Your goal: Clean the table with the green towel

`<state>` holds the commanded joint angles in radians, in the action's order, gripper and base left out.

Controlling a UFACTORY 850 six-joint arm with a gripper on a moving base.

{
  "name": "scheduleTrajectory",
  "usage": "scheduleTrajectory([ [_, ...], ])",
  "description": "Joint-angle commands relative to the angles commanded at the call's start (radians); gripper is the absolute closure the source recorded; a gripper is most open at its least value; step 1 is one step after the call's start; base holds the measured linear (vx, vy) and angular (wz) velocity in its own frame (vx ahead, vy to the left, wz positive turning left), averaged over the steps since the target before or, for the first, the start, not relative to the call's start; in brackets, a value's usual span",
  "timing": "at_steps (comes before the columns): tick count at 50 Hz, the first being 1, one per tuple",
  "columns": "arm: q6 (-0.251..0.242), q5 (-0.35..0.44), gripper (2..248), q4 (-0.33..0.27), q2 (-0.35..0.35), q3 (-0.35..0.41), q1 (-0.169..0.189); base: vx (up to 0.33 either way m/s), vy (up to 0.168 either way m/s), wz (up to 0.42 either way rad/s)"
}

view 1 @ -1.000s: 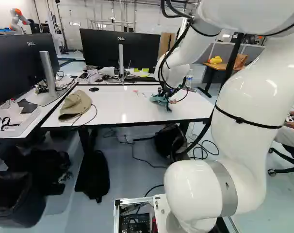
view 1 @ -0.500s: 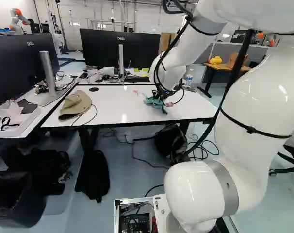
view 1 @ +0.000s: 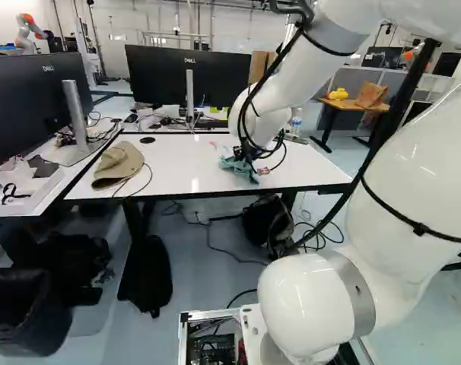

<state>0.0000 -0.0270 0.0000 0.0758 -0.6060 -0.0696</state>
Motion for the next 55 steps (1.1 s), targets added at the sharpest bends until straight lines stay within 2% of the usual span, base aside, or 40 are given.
scheduleTrajectory([
  [42,0.0,0.0,195,0.0,0.026,0.01,-0.002,0.0,0.0,0.0],
  [55,0.0,0.0,195,0.0,0.015,-0.034,0.018,0.0,0.0,0.0],
])
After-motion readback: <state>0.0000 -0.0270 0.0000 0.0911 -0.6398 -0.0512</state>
